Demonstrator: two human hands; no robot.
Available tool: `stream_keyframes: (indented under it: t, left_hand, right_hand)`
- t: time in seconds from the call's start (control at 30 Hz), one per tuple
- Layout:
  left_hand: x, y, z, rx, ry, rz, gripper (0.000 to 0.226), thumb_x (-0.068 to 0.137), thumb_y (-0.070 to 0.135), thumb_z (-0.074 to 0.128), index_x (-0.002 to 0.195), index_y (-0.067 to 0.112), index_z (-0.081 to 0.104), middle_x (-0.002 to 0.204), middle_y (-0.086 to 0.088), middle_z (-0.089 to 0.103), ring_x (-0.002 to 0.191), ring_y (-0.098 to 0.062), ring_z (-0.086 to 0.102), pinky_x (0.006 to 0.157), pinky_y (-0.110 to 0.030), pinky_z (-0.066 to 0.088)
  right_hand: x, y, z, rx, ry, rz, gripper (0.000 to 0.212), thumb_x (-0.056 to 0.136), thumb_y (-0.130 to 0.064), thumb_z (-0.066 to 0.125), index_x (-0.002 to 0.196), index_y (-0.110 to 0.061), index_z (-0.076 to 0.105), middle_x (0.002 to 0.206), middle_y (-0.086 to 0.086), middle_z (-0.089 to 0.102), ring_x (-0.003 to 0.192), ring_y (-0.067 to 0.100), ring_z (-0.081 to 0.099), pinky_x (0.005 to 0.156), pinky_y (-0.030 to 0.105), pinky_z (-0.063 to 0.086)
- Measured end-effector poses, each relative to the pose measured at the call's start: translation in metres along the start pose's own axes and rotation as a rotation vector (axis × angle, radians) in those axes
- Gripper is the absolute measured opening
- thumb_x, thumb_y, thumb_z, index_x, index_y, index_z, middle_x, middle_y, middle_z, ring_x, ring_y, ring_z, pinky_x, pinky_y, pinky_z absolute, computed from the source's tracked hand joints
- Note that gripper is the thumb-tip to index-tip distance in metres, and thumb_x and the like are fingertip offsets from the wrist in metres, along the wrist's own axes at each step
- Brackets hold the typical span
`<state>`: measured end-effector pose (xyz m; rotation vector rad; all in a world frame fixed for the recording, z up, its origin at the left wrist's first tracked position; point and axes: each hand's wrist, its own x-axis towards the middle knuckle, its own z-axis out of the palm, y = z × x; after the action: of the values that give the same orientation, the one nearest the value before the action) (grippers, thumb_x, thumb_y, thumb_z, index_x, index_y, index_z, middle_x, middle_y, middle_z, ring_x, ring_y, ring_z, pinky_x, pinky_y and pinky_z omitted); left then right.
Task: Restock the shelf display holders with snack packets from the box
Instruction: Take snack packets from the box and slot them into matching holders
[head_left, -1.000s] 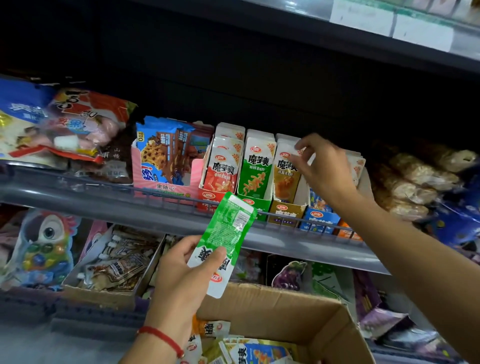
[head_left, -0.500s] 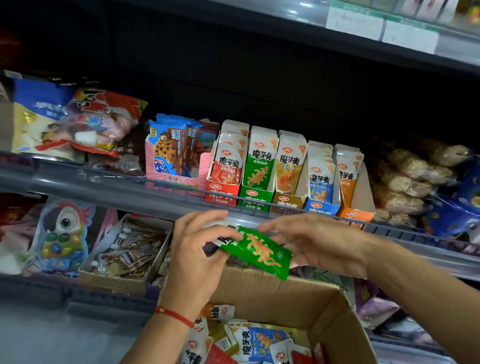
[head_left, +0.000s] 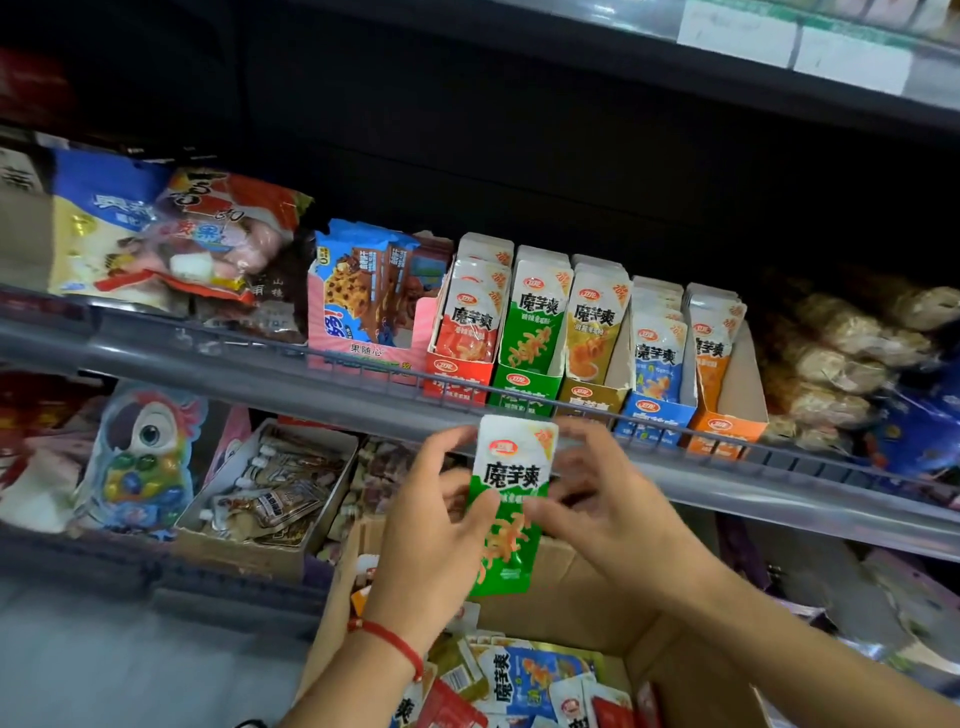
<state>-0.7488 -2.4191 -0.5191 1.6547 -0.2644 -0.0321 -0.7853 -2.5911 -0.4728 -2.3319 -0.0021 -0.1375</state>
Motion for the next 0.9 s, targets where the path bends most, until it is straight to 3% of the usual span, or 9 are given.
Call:
stream_keyframes:
  t: [0.07, 0.2, 0.27, 0.37, 0.47, 0.6, 0.7, 0.8, 0.9]
  left_hand:
    - [0.002, -0.002, 0.0, 0.032, -0.022, 0.031, 0.051, 0.093, 0.012, 0.07, 0.131, 0.039, 0.05, 0.1, 0.016, 0.075, 0.091, 0.008, 0.07, 0.07, -0.011, 0.054]
    - [0.008, 0.003, -0.008, 0.035, 0.057, 0.048, 0.049, 0.092, 0.022, 0.072, 0.133, 0.036, 0.05, 0.106, 0.013, 0.075, 0.093, 0.007, 0.068, 0.078, -0.011, 0.054]
    - [0.013, 0.002, -0.013, 0.056, 0.129, 0.044, 0.042, 0.093, 0.021, 0.07, 0.13, 0.032, 0.053, 0.11, 0.016, 0.071, 0.094, 0.013, 0.064, 0.076, -0.008, 0.051]
    - [0.016, 0.003, -0.018, 0.066, 0.16, -0.019, 0.038, 0.094, 0.014, 0.067, 0.123, 0.034, 0.054, 0.109, 0.018, 0.068, 0.092, 0.021, 0.057, 0.07, -0.009, 0.048]
    - [0.017, 0.001, -0.019, 0.089, 0.143, -0.043, 0.039, 0.093, 0.009, 0.065, 0.121, 0.034, 0.055, 0.109, 0.018, 0.067, 0.091, 0.019, 0.058, 0.069, -0.011, 0.048]
    - [0.019, 0.001, -0.019, 0.123, 0.139, -0.069, 0.039, 0.093, 0.008, 0.063, 0.121, 0.034, 0.055, 0.109, 0.019, 0.066, 0.088, 0.017, 0.059, 0.069, -0.014, 0.05]
    - [0.021, 0.001, -0.02, 0.131, 0.141, -0.081, 0.039, 0.093, 0.009, 0.063, 0.121, 0.036, 0.054, 0.108, 0.019, 0.066, 0.088, 0.018, 0.058, 0.064, -0.012, 0.049]
    - [0.022, 0.001, -0.022, 0.134, 0.138, -0.092, 0.039, 0.094, 0.009, 0.062, 0.12, 0.036, 0.054, 0.106, 0.019, 0.067, 0.086, 0.016, 0.059, 0.058, -0.007, 0.046]
    - [0.023, 0.001, -0.024, 0.144, 0.133, -0.095, 0.039, 0.094, 0.01, 0.062, 0.121, 0.036, 0.053, 0.105, 0.019, 0.067, 0.087, 0.01, 0.061, 0.061, -0.01, 0.045]
  right_hand:
    - [0.012, -0.013, -0.014, -0.07, 0.043, -0.112, 0.059, 0.093, -0.024, 0.073, 0.141, -0.037, 0.043, 0.103, -0.008, 0.069, 0.094, 0.003, 0.068, 0.071, 0.027, 0.061]
    - [0.043, -0.031, -0.047, -0.157, 0.053, -0.177, 0.021, 0.096, -0.016, 0.067, 0.108, -0.033, 0.064, 0.093, -0.007, 0.072, 0.078, 0.003, 0.07, 0.066, 0.023, 0.059]
    - [0.063, -0.036, -0.068, -0.125, 0.212, -0.219, 0.018, 0.097, -0.014, 0.067, 0.105, -0.03, 0.066, 0.092, -0.006, 0.073, 0.073, 0.004, 0.07, 0.064, 0.023, 0.059]
    - [0.098, -0.044, -0.098, -0.091, 0.484, -0.275, 0.016, 0.096, -0.014, 0.07, 0.105, -0.027, 0.066, 0.092, -0.001, 0.073, 0.078, 0.014, 0.073, 0.07, 0.035, 0.062]
    - [0.132, -0.045, -0.111, -0.147, 0.614, -0.271, 0.014, 0.096, -0.018, 0.069, 0.105, -0.029, 0.066, 0.095, -0.003, 0.072, 0.087, 0.015, 0.072, 0.076, 0.039, 0.063]
    - [0.165, -0.035, -0.102, -0.261, 0.558, -0.194, 0.014, 0.098, -0.019, 0.065, 0.109, -0.027, 0.067, 0.097, -0.002, 0.072, 0.091, 0.02, 0.071, 0.078, 0.036, 0.06]
    - [0.181, -0.019, -0.084, -0.467, 0.454, -0.17, 0.018, 0.099, -0.022, 0.064, 0.116, -0.022, 0.066, 0.109, 0.003, 0.071, 0.106, 0.024, 0.066, 0.09, 0.04, 0.055]
    - [0.187, -0.009, -0.071, -0.557, 0.461, -0.175, 0.021, 0.099, -0.025, 0.063, 0.12, -0.021, 0.063, 0.108, 0.007, 0.072, 0.103, 0.029, 0.066, 0.085, 0.048, 0.058]
    - [0.192, -0.006, -0.069, -0.662, 0.524, -0.212, 0.026, 0.1, -0.028, 0.062, 0.124, -0.021, 0.062, 0.111, 0.009, 0.073, 0.1, 0.03, 0.068, 0.081, 0.047, 0.058]
